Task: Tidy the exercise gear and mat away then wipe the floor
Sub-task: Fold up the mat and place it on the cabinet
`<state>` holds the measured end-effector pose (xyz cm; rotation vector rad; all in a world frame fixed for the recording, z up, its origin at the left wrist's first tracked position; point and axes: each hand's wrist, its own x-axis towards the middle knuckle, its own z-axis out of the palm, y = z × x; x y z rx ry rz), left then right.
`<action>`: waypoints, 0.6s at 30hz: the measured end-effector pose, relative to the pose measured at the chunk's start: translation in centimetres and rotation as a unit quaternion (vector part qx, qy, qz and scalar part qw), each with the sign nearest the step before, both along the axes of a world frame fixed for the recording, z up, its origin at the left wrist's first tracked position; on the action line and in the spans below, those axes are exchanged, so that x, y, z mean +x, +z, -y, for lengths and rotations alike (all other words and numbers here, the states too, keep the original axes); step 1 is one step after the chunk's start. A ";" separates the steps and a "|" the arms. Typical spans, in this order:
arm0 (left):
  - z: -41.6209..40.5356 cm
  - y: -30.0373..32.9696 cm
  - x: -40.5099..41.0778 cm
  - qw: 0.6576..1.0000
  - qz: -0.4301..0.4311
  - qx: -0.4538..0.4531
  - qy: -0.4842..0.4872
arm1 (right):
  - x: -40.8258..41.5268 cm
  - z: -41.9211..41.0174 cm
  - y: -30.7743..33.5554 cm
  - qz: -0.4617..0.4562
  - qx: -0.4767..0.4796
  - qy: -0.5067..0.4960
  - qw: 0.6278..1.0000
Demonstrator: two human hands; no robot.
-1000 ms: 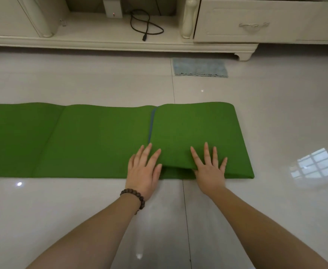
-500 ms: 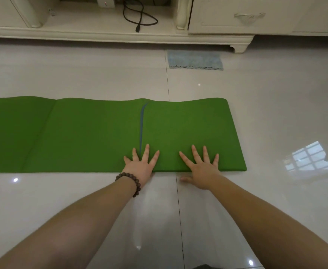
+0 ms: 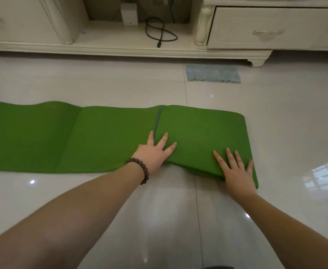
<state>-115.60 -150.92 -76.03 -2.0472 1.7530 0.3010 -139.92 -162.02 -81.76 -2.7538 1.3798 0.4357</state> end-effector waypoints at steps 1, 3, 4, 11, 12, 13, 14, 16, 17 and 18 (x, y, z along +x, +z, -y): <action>-0.2 1.2 1.3 1.000 0.004 -0.007 -0.004 | 0.6 -0.2 0.5 0.010 -0.007 0.013 1.000; -1.1 3.5 4.1 0.999 0.016 -0.027 -0.006 | 2.4 -0.9 1.8 0.044 -0.022 0.040 0.998; -1.7 4.5 5.7 0.999 0.021 -0.039 -0.004 | 3.6 -1.3 2.5 0.062 -0.028 0.052 0.996; -9.0 10.9 17.2 0.993 0.003 -0.095 0.065 | 15.3 -5.5 11.4 0.041 -0.068 0.130 0.988; -10.4 11.9 19.0 0.992 -0.001 -0.102 0.072 | 17.2 -6.3 12.9 0.036 -0.080 0.142 0.986; -11.9 12.9 20.8 0.991 -0.005 -0.109 0.077 | 19.2 -7.1 14.5 0.031 -0.090 0.152 0.984; -13.4 13.8 22.4 0.989 -0.009 -0.117 0.085 | 21.3 -7.8 16.1 0.024 -0.095 0.164 0.982; -16.3 15.6 25.8 0.984 -0.021 -0.136 0.110 | 25.5 -9.5 19.2 0.011 -0.094 0.182 0.979; -17.7 16.5 27.5 0.981 -0.023 -0.145 0.124 | 27.6 -10.3 20.7 0.007 -0.094 0.190 0.977; -19.0 17.3 29.2 0.979 -0.024 -0.150 0.135 | 29.8 -11.1 22.2 0.001 -0.093 0.201 0.975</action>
